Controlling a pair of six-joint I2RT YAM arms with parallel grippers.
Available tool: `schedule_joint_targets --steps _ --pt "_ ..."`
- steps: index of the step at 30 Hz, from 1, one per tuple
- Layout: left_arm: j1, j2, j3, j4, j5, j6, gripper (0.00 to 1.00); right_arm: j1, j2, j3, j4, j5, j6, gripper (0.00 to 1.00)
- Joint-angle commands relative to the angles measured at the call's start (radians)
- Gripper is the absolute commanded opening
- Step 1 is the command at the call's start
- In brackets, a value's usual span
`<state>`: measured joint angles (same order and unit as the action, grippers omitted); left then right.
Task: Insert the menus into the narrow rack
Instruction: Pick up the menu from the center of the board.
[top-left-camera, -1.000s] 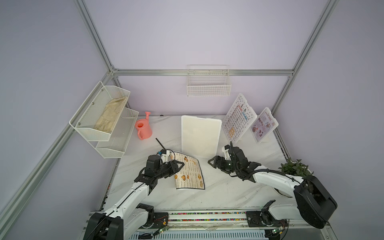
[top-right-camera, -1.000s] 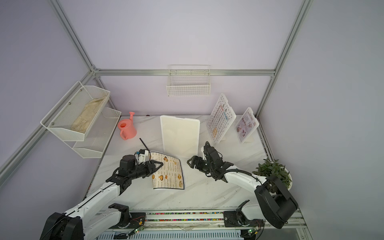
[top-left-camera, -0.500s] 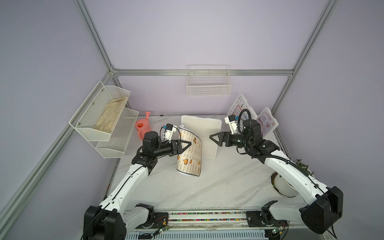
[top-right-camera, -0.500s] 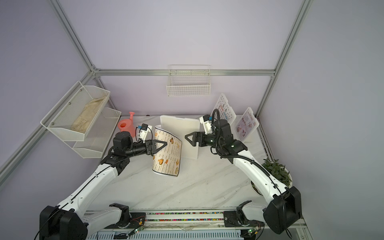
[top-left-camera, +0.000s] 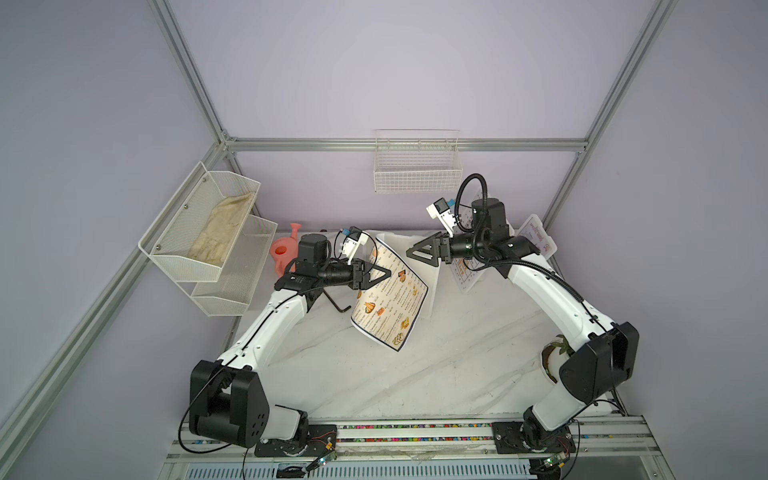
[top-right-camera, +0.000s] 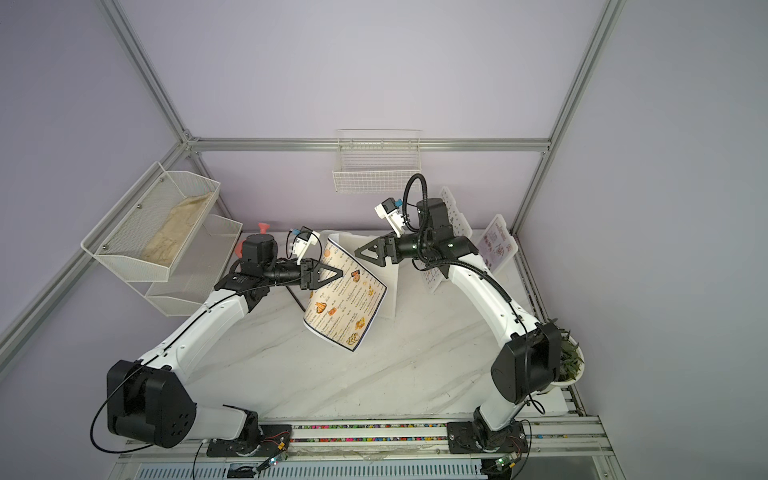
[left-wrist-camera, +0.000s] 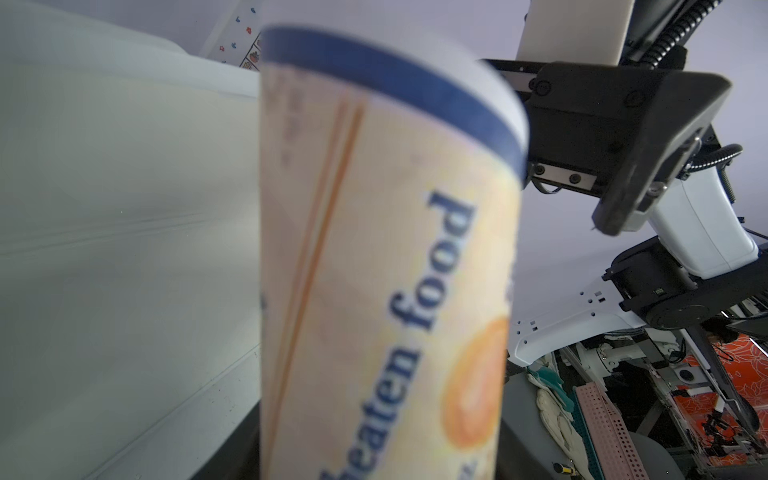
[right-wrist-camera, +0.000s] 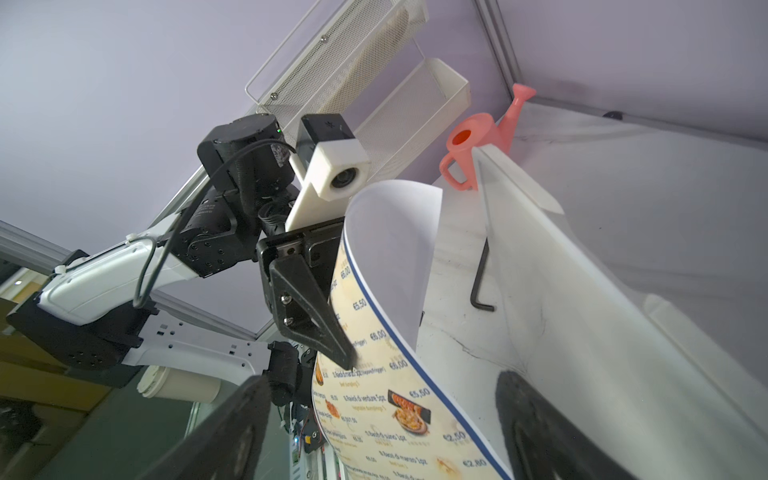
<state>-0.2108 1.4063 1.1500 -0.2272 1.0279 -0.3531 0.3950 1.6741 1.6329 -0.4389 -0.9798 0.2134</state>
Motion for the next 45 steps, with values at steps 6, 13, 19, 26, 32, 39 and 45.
schedule_joint_targets --steps 6,13,19,26,32,39,45 --pt "-0.004 -0.004 0.068 0.010 0.091 0.046 0.59 0.056 0.124 0.141 -0.096 -0.098 -0.087 0.85" --pt "-0.004 0.036 0.070 0.011 0.097 0.049 0.58 0.099 0.193 0.246 -0.152 -0.151 -0.121 0.78" --pt "-0.004 0.043 0.071 0.011 0.097 0.052 0.56 0.099 0.175 0.238 -0.177 -0.178 -0.143 0.55" --pt "-0.004 0.048 0.074 0.012 0.110 0.055 0.55 0.097 0.186 0.241 -0.185 -0.191 -0.149 0.34" --pt "-0.004 0.054 0.079 -0.003 0.113 0.070 0.55 0.085 0.198 0.258 -0.184 -0.221 -0.146 0.17" --pt "-0.004 0.061 0.097 -0.024 0.108 0.088 0.55 0.068 0.181 0.248 -0.184 -0.216 -0.152 0.03" --pt "0.010 0.052 0.117 -0.033 0.061 0.081 0.78 0.063 0.157 0.240 -0.165 -0.176 -0.141 0.00"
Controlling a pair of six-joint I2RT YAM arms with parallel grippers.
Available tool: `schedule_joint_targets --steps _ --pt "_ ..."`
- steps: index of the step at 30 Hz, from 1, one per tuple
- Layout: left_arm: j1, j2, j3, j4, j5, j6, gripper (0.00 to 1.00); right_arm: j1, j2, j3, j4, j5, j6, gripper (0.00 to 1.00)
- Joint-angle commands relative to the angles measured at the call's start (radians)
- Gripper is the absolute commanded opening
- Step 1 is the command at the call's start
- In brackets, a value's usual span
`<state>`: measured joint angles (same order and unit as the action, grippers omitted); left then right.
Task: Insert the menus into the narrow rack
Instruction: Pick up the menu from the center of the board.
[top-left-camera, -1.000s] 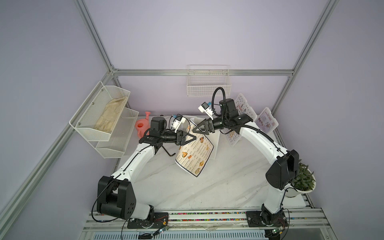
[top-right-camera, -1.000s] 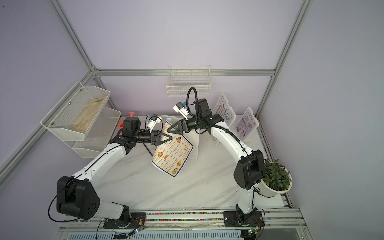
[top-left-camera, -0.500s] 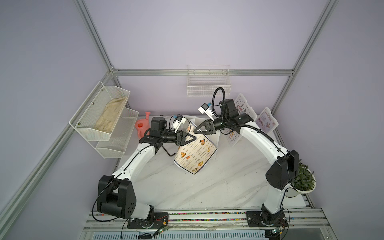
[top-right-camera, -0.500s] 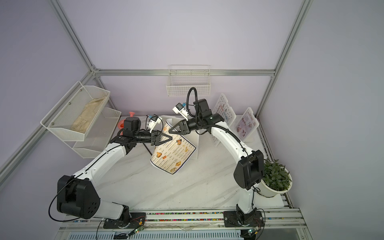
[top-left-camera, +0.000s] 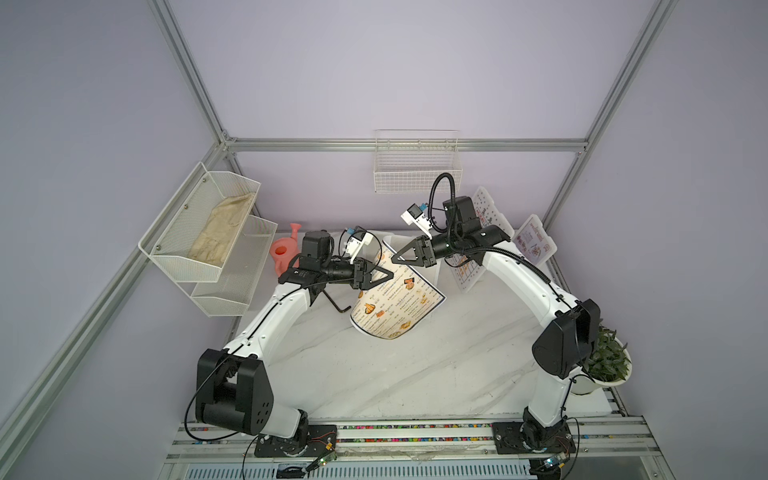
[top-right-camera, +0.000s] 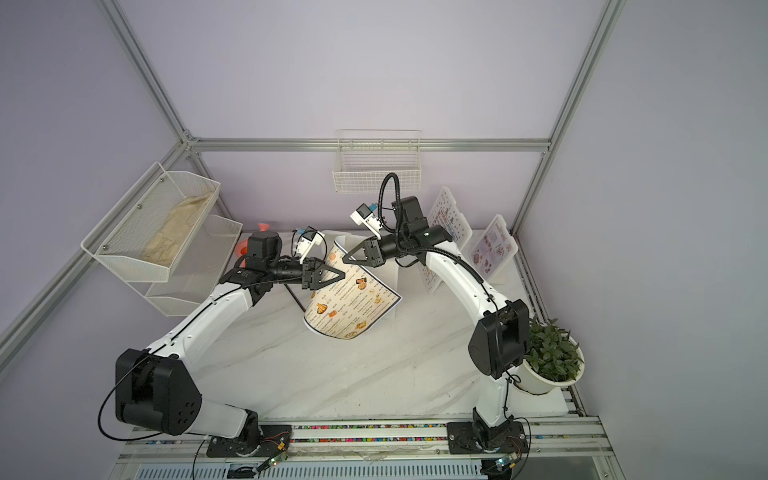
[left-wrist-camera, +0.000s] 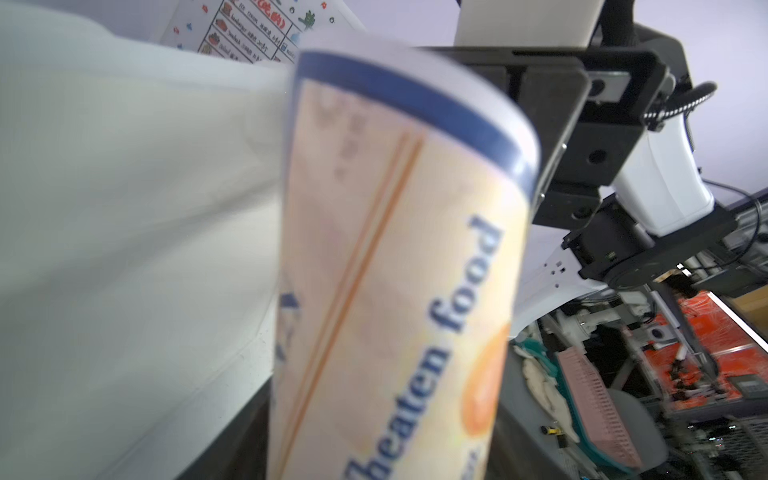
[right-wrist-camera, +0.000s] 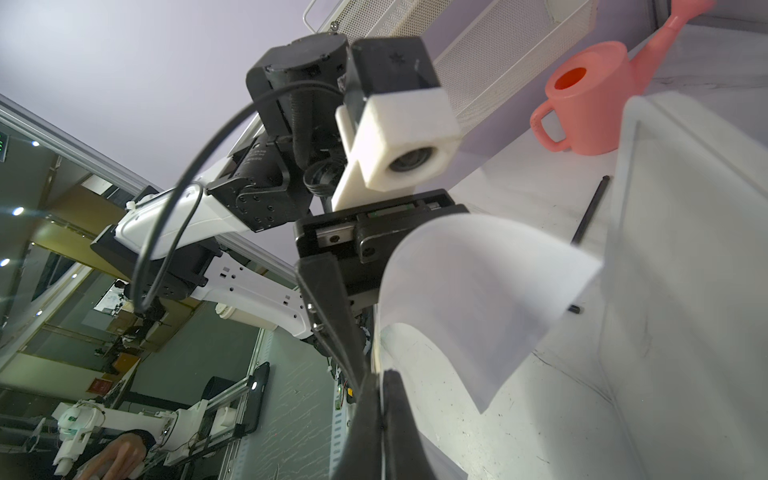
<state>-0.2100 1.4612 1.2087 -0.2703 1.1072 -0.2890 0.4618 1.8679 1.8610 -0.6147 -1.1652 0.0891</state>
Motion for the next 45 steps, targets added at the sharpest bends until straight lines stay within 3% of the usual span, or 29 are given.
schedule_joint_targets --steps 1,4,11,19,22,36,45 --pt "0.015 -0.010 0.060 0.014 -0.030 0.008 0.84 -0.005 -0.043 0.010 0.018 0.020 -0.010 0.00" --pt "0.044 -0.041 0.045 0.054 -0.080 -0.041 1.00 -0.008 -0.071 0.004 0.058 0.071 0.017 0.00" --pt "0.151 -0.229 -0.110 0.260 -0.283 -0.241 1.00 -0.022 -0.162 0.003 0.261 0.224 0.176 0.00" --pt "0.150 -0.242 -0.225 0.442 -0.331 -0.384 1.00 -0.070 -0.288 -0.183 0.325 0.743 0.470 0.00" --pt "0.132 -0.223 -0.240 0.483 -0.333 -0.407 1.00 -0.093 -0.328 -0.273 0.315 0.827 0.569 0.00" --pt "0.041 -0.151 -0.339 0.557 -0.402 -0.428 1.00 -0.105 -0.443 -0.530 0.397 0.883 0.792 0.00" --pt "-0.037 -0.079 -0.375 0.707 -0.343 -0.504 0.97 -0.106 -0.467 -0.589 0.428 0.869 0.840 0.00"
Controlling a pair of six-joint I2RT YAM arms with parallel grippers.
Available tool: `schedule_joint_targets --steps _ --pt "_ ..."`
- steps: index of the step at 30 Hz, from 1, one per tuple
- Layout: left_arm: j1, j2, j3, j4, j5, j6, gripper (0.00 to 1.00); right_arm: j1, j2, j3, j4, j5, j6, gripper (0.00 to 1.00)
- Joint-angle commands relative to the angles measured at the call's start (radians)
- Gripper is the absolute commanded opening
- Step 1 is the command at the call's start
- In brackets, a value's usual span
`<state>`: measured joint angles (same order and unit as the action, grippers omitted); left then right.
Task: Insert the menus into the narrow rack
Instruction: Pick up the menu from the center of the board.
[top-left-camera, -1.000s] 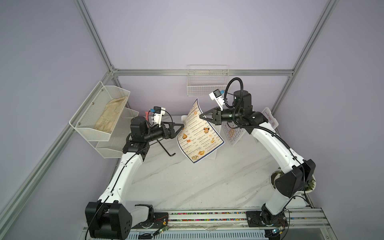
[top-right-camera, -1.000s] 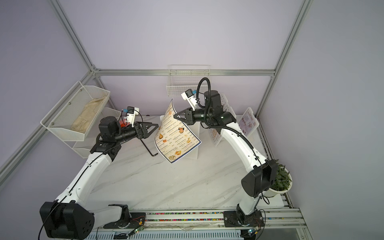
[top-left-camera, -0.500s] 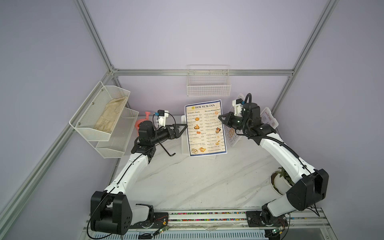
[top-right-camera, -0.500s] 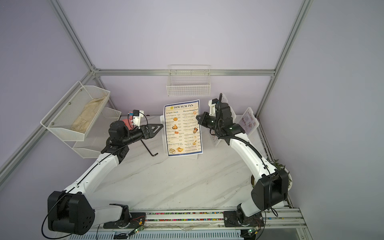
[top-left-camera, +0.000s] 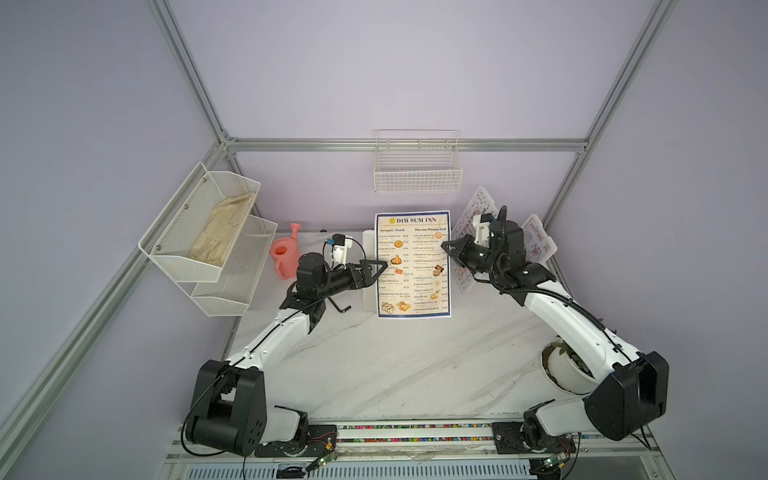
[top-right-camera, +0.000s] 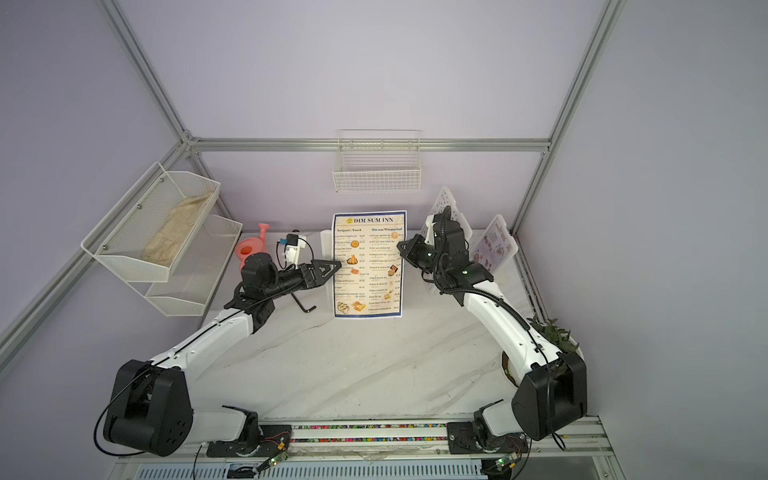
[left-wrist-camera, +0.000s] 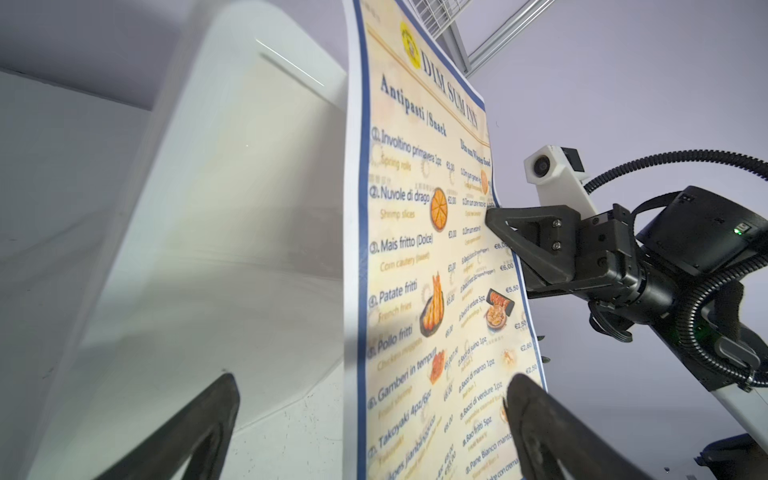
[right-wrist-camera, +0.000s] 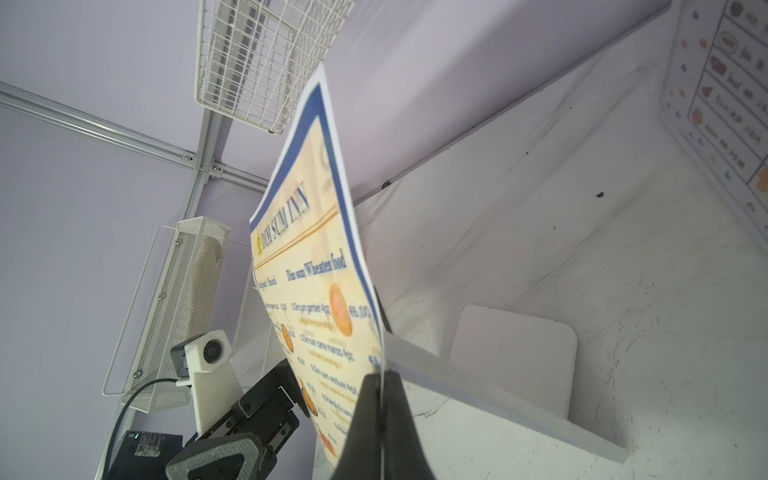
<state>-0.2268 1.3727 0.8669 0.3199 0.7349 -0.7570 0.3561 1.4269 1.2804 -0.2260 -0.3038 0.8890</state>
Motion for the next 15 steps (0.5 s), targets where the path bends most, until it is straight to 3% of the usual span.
schedule_joint_targets --steps 1,8,15 --pt "-0.023 0.020 -0.037 0.144 0.039 -0.052 0.95 0.000 -0.028 -0.011 0.040 0.008 0.043 0.00" --pt "-0.025 0.031 -0.050 0.305 0.091 -0.133 0.74 0.001 -0.051 -0.025 0.032 0.021 0.052 0.00" --pt "-0.024 0.081 -0.053 0.410 0.121 -0.192 0.60 0.001 -0.065 -0.048 0.041 0.035 0.068 0.00"
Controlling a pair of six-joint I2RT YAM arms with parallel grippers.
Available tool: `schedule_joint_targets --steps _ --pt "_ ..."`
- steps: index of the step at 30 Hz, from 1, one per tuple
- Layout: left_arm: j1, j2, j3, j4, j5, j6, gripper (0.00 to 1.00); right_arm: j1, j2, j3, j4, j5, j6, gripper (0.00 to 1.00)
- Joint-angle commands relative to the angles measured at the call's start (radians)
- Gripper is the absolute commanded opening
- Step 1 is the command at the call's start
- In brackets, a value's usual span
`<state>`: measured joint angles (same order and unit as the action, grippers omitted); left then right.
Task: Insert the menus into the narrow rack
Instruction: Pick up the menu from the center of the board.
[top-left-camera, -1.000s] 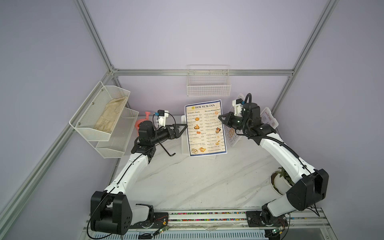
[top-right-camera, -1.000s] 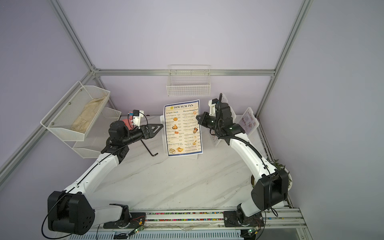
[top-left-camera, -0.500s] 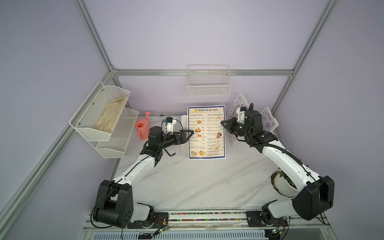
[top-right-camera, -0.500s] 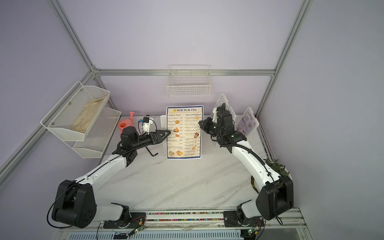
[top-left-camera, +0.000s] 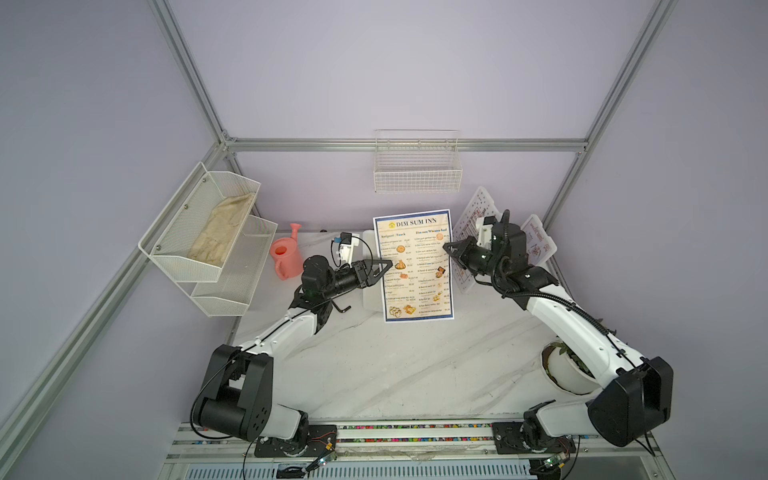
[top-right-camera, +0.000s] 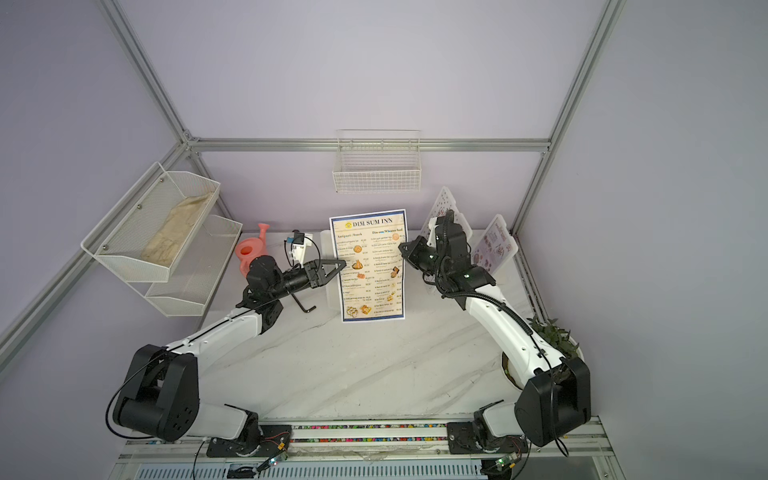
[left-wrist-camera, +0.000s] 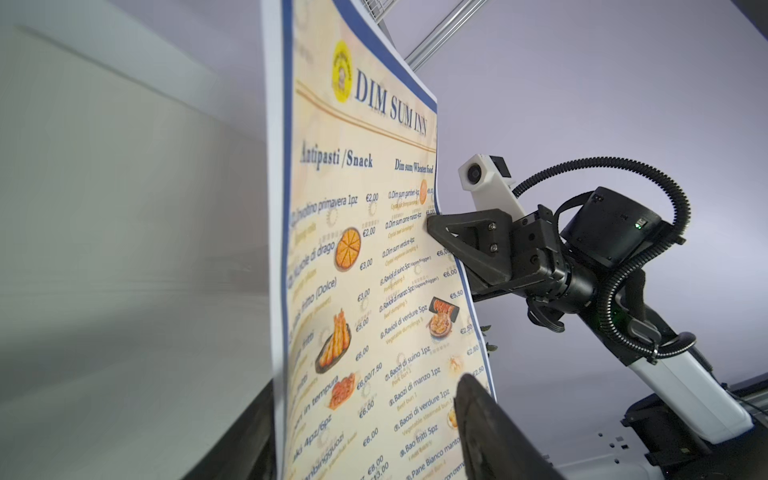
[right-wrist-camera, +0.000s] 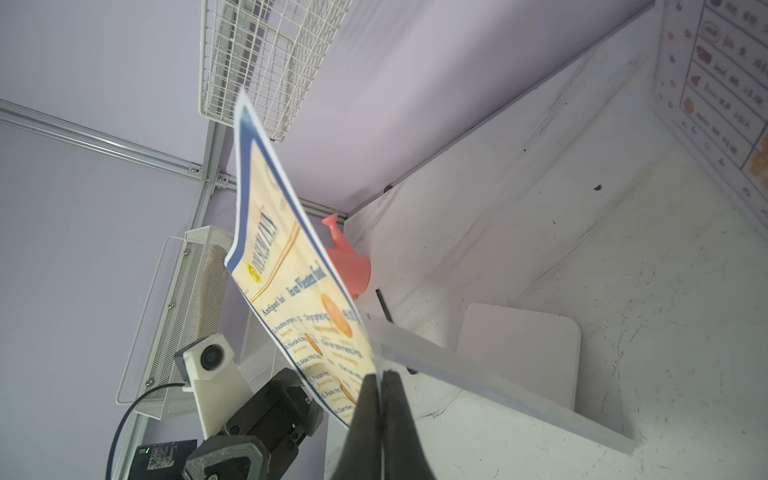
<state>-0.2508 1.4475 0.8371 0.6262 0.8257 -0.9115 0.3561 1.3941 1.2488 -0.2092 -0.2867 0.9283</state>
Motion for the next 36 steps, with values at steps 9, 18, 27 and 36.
schedule_joint_targets --steps 9,18,27,36 --pt "-0.002 0.007 -0.006 0.079 0.027 -0.006 0.37 -0.001 -0.063 -0.059 0.098 -0.055 0.065 0.00" --pt "0.001 0.001 0.019 -0.035 0.006 0.078 0.30 -0.013 -0.099 -0.122 0.168 -0.112 0.084 0.00" --pt "0.004 -0.006 0.043 -0.050 0.021 0.084 0.00 -0.034 -0.102 -0.134 0.179 -0.164 0.011 0.00" --pt "0.005 -0.019 0.093 -0.130 0.061 0.124 0.00 -0.101 -0.058 -0.125 0.239 -0.452 -0.107 0.21"
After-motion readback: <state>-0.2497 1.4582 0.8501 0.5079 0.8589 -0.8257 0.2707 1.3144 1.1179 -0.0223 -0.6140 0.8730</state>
